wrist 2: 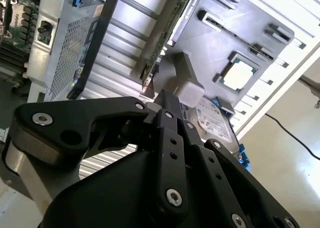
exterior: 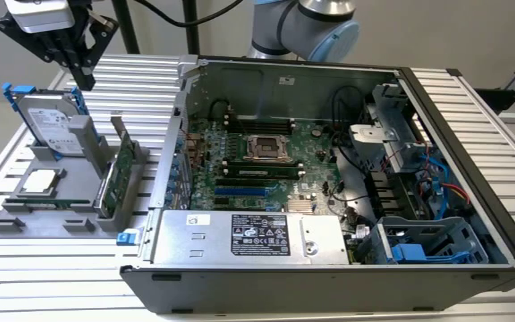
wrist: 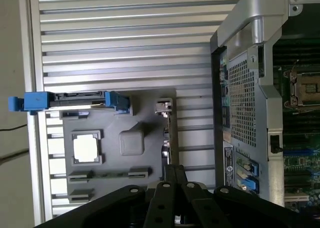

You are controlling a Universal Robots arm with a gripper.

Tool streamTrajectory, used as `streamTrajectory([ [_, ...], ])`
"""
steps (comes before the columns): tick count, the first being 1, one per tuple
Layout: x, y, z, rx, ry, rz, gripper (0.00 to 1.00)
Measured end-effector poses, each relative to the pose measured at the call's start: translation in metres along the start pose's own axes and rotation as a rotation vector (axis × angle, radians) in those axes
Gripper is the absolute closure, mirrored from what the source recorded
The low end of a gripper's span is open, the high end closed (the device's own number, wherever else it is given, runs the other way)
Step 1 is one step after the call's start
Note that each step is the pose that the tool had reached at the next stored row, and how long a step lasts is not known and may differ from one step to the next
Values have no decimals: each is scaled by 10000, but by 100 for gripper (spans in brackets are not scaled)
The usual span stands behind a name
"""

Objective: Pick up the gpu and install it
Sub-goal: 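Reach for the gpu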

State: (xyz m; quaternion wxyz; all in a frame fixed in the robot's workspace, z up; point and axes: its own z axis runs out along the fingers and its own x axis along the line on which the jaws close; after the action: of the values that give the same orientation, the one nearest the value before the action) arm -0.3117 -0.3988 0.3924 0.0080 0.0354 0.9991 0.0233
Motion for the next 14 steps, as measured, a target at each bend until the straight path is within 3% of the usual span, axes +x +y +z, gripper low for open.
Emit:
streamTrajectory([
  [14, -1, -41, 0, 0, 4, 2, 100],
])
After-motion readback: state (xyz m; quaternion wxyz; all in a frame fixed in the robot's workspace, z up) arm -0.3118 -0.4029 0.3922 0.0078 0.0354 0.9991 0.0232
